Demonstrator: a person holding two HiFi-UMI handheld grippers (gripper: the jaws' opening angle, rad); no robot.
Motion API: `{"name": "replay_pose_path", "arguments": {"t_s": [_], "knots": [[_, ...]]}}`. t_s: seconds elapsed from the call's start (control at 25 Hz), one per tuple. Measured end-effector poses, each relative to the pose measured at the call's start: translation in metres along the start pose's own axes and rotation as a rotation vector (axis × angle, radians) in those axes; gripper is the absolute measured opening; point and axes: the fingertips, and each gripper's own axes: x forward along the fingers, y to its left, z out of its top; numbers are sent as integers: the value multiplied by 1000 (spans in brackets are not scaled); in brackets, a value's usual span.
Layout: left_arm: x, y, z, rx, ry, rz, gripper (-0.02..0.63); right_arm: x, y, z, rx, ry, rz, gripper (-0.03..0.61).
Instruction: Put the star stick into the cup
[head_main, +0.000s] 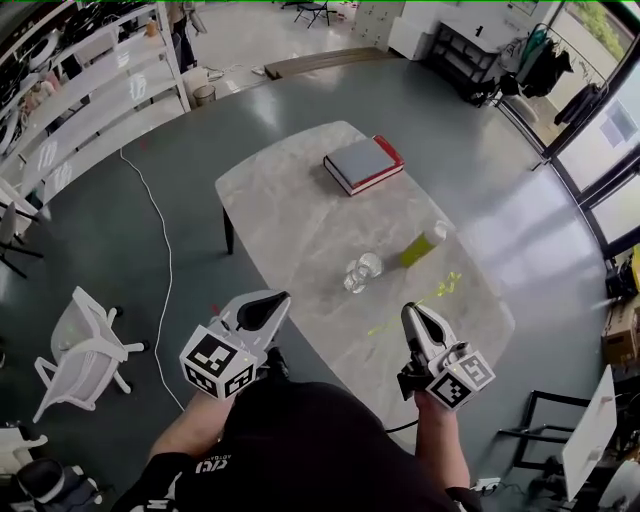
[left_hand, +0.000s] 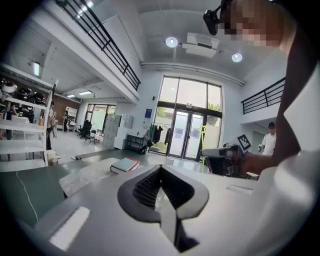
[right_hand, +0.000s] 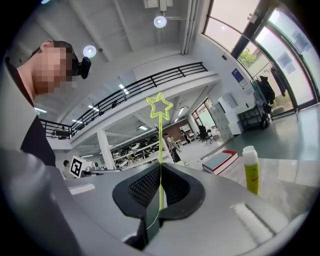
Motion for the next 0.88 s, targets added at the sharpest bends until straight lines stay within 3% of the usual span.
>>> {"name": "replay_pose_path", "arguments": {"t_s": [0.16,0.44,0.88], "knots": [[19,38,11,3,23,-76,2,46,2,14,-12,-28,-35,18],[43,63,15,17,57,-209,2,68,8,22,-32,-48,-122,18],[97,38,13,-4,42,-337,2,56,-39,25,-30,-49,-238,18]]}}
